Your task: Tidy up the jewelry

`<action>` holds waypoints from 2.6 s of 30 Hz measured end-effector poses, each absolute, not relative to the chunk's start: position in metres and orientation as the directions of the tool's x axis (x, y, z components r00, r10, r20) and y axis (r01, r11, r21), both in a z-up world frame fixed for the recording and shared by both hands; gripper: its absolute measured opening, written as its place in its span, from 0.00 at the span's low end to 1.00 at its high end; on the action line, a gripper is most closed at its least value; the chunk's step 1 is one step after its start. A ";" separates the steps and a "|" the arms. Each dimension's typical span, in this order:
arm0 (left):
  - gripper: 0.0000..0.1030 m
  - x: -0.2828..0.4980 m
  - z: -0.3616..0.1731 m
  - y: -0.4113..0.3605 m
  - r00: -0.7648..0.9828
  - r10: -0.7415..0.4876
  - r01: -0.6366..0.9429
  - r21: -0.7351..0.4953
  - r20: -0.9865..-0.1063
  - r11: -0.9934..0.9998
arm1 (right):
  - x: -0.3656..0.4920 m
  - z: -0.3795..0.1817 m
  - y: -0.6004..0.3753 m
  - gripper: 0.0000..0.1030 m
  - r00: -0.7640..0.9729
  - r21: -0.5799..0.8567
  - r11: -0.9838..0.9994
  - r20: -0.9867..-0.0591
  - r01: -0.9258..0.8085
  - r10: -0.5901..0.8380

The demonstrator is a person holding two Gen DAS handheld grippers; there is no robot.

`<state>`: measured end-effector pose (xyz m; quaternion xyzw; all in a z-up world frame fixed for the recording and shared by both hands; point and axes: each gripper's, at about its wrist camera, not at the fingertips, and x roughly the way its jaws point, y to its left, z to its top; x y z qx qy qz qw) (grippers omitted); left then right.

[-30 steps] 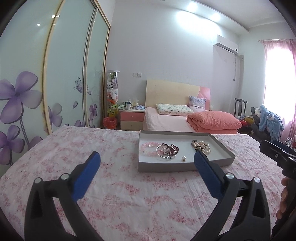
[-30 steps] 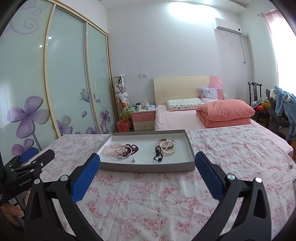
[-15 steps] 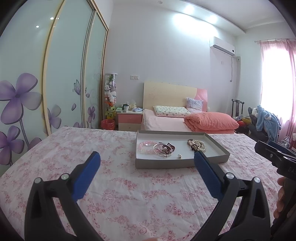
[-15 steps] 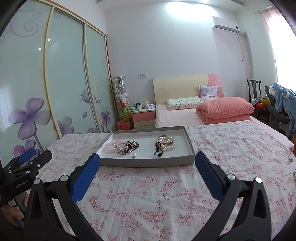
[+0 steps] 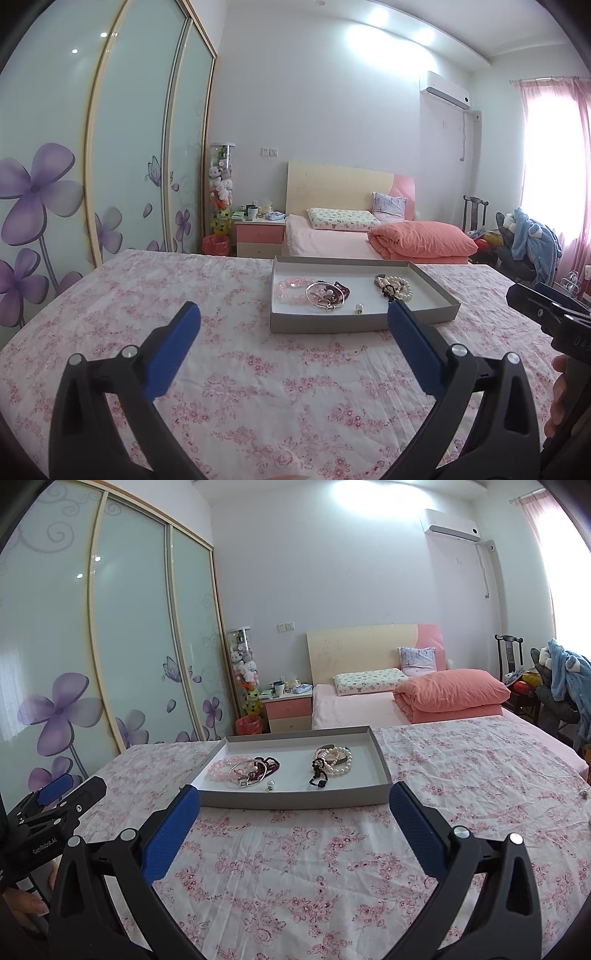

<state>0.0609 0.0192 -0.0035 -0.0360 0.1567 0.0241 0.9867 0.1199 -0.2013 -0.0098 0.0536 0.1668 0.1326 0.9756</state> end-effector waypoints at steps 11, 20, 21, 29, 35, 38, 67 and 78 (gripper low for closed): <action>0.96 0.066 -0.006 0.018 0.945 0.035 -0.058 -0.060 -0.326 0.997 | 0.120 -0.012 -0.200 0.98 0.906 0.150 0.958 -0.315 -0.245 0.281; 0.96 0.068 -0.006 0.016 0.944 0.032 -0.054 -0.060 -0.328 0.997 | 0.121 -0.013 -0.201 0.98 0.901 0.157 0.956 -0.324 -0.249 0.288; 0.96 0.068 -0.006 0.016 0.944 0.032 -0.055 -0.059 -0.329 0.997 | 0.121 -0.013 -0.201 0.98 0.901 0.157 0.956 -0.325 -0.250 0.289; 0.96 0.068 -0.006 0.016 0.944 0.033 -0.056 -0.059 -0.330 0.997 | 0.121 -0.012 -0.200 0.98 0.899 0.157 0.955 -0.328 -0.252 0.291; 0.96 0.068 -0.007 0.015 0.943 0.033 -0.055 -0.059 -0.330 0.997 | 0.120 -0.013 -0.200 0.98 0.897 0.159 0.954 -0.330 -0.253 0.293; 0.96 0.068 -0.007 0.015 0.943 0.032 -0.055 -0.059 -0.331 0.997 | 0.120 -0.014 -0.200 0.98 0.896 0.160 0.954 -0.332 -0.255 0.295; 0.96 0.067 -0.013 0.011 0.941 0.027 -0.049 -0.058 -0.336 0.997 | 0.119 -0.015 -0.197 0.98 0.892 0.171 0.951 -0.338 -0.257 0.301; 0.96 0.067 -0.015 0.008 0.941 0.027 -0.049 -0.057 -0.338 0.997 | 0.119 -0.014 -0.195 0.98 0.889 0.172 0.951 -0.343 -0.258 0.303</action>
